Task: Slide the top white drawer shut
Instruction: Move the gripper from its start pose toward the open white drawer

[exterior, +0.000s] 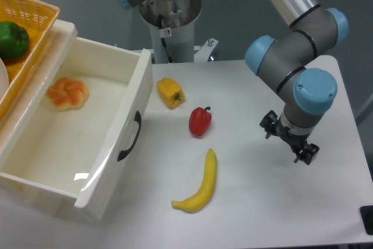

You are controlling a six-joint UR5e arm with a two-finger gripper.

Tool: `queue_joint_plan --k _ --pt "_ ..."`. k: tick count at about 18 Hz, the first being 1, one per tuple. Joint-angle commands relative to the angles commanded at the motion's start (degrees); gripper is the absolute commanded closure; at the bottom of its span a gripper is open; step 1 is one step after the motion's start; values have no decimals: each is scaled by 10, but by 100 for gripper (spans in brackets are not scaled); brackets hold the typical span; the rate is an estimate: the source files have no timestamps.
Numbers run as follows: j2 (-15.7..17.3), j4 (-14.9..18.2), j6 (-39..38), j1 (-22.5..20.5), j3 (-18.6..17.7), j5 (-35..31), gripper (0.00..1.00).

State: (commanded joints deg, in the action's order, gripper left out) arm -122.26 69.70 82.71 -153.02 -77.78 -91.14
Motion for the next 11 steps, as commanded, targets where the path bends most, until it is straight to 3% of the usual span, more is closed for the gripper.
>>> queue_joint_plan --k 5,11 --pt "0 1 -7 3 5 15 0" --pt "25 -4 -10 32 -27 6 0"
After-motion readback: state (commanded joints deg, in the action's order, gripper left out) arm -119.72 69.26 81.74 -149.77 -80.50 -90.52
